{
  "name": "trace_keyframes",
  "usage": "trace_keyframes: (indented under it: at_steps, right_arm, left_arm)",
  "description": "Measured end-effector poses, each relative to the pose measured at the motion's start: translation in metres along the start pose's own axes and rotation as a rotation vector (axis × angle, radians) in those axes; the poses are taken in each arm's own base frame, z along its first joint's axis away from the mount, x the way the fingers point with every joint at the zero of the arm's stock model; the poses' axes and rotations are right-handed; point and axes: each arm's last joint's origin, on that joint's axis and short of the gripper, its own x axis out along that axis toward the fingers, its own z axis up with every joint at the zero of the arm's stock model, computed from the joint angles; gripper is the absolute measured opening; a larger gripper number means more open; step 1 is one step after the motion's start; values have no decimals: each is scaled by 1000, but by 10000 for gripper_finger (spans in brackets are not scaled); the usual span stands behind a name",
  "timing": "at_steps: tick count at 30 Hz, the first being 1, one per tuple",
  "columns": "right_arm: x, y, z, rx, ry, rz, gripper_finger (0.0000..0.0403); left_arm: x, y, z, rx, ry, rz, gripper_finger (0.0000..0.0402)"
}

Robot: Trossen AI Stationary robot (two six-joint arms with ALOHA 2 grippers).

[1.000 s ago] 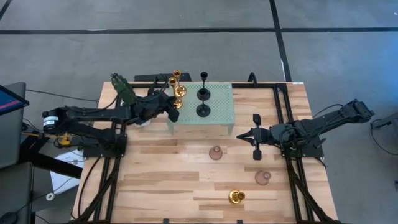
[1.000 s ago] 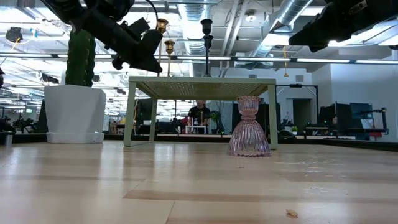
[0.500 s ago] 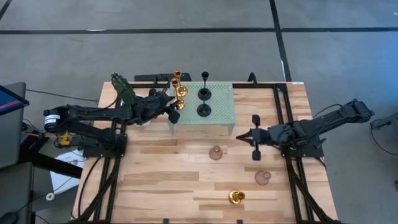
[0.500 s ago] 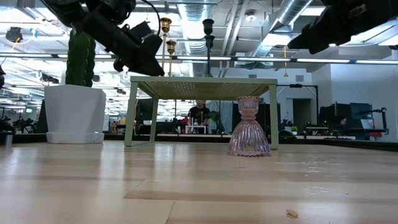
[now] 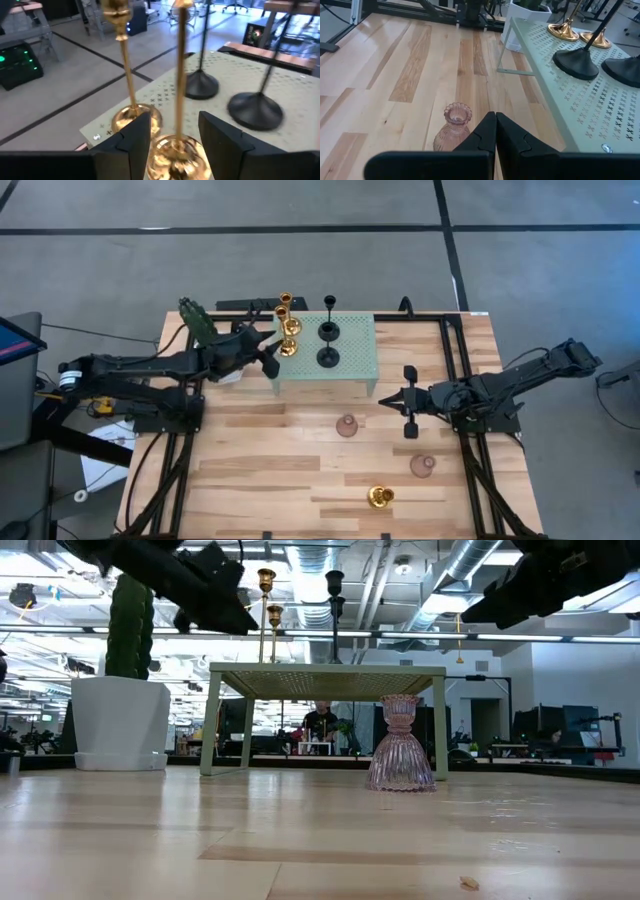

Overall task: Pick & Place candle stick holders
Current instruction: Put the gold candle holder on the shelf

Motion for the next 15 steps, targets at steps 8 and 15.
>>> trace_keyframes:
  at_steps: [8, 15]
  right_arm:
    - [0, 0, 0, 0, -1, 0, 0]
    - [0, 0, 0, 0, -2, 0, 0]
  left_arm:
    - [-31, -12, -1, -1, 56, -233, 148]
    - [-48, -34, -2, -2, 72, -546, 120]
